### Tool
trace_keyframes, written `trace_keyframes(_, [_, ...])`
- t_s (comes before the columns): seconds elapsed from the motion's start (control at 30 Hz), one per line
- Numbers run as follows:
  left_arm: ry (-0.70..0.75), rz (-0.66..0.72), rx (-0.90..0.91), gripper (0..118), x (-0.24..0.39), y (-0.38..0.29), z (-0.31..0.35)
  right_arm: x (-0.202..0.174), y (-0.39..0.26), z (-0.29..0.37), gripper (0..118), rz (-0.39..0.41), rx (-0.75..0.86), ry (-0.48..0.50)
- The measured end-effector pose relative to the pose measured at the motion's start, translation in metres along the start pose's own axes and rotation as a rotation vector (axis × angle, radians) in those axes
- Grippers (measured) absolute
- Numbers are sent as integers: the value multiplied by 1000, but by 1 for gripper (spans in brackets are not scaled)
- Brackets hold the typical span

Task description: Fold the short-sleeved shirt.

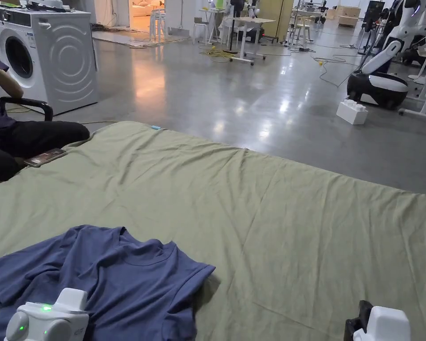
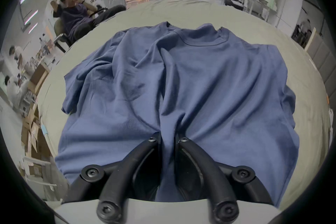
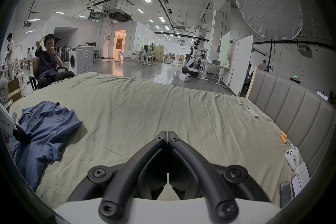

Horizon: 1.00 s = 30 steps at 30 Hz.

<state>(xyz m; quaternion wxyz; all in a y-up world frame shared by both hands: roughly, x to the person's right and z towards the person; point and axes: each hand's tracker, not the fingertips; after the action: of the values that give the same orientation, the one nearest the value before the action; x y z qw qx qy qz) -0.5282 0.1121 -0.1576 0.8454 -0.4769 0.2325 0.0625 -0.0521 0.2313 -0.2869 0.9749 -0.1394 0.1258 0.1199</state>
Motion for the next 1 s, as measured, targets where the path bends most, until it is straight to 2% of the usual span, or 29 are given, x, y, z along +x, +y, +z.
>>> trace_keyframes(0.07, [-17,4,12,7,-6,-1,1,2,-1,2,0,0,0,-1])
trace_keyframes(0.13, [-38,71,23,4,-12,2,5,4,-1,4,0,-5,-1,-4])
trace_keyframes(0.2, [-58,78,98,3,-15,6,14,7,0,7,0,-10,0,-7])
trace_keyframes(0.33, [-89,98,232,3,-12,19,51,11,4,14,0,-23,14,-13])
trace_keyframes(0.47, [-94,48,352,3,3,39,98,16,10,21,0,-22,30,-21])
trace_keyframes(0.63, [-149,109,513,3,13,84,153,30,20,34,0,-33,66,-41])
trace_keyframes(0.8, [-231,48,664,3,51,131,226,51,31,48,0,-48,102,-73])
trace_keyframes(1.0, [-369,-44,732,3,119,161,276,78,37,63,0,-65,132,-113])
